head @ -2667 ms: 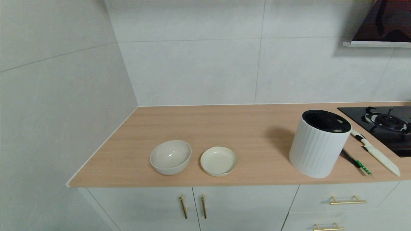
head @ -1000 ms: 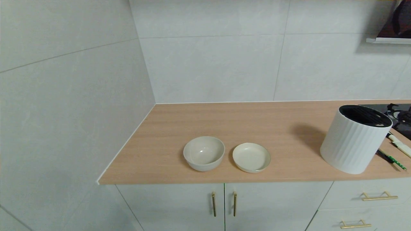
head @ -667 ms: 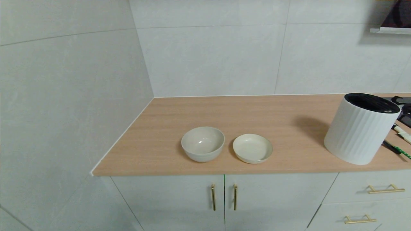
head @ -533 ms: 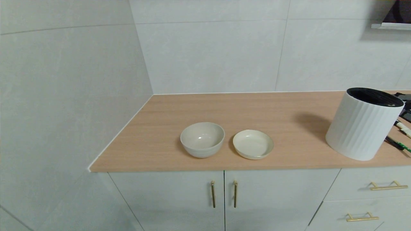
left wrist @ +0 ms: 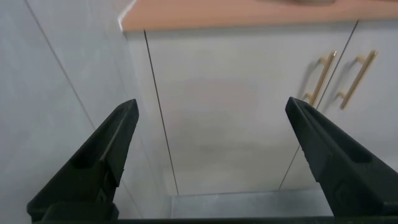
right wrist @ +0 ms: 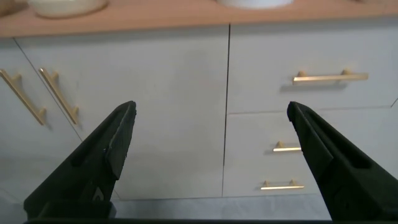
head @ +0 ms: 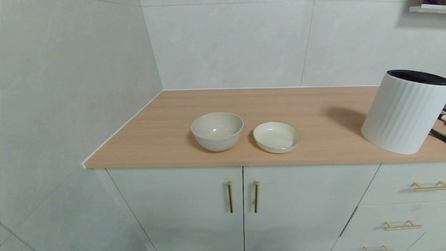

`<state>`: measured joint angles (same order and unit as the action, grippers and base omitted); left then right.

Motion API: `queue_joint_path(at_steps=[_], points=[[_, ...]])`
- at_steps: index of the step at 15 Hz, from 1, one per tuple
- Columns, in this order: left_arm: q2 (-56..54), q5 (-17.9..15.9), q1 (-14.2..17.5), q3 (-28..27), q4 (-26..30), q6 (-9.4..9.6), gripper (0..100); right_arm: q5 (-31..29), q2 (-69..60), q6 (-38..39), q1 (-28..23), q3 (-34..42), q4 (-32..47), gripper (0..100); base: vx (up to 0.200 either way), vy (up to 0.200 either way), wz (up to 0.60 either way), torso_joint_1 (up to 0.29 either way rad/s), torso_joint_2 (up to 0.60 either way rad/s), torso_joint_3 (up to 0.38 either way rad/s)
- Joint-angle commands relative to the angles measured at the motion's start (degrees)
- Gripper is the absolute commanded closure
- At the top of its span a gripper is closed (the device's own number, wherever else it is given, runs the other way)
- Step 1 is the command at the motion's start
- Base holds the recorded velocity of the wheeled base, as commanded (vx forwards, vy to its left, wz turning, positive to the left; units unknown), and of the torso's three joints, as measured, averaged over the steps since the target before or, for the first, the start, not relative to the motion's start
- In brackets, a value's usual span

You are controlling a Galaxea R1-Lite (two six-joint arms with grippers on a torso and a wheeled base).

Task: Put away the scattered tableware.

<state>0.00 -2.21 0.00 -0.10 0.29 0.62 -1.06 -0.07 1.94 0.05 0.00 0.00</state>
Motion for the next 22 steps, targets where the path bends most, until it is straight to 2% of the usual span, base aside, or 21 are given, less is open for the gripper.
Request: queue_joint_path(at_steps=[1, 14, 22], points=[[0.0, 0.01, 0.0, 0.01, -0.03, -0.01, 0, 0.01, 0.07, 0.0, 0.04, 0.0, -0.09, 0, 0.0, 0.0, 0.0, -0.198, 0.5, 0.3], [0.0, 0.01, 0.0, 0.01, -0.03, -0.01, 0, 0.01, 0.07, 0.0, 0.04, 0.0, 0.0, 0, 0.0, 0.0, 0.0, -0.146, 0.45, 0.295], [0.0, 0.01, 0.0, 0.01, -0.03, -0.01, 0, 0.01, 0.07, -0.09, 0.04, 0.0, 0.0, 0, 0.0, 0.0, 0.0, -0.014, 0.04, 0.025]])
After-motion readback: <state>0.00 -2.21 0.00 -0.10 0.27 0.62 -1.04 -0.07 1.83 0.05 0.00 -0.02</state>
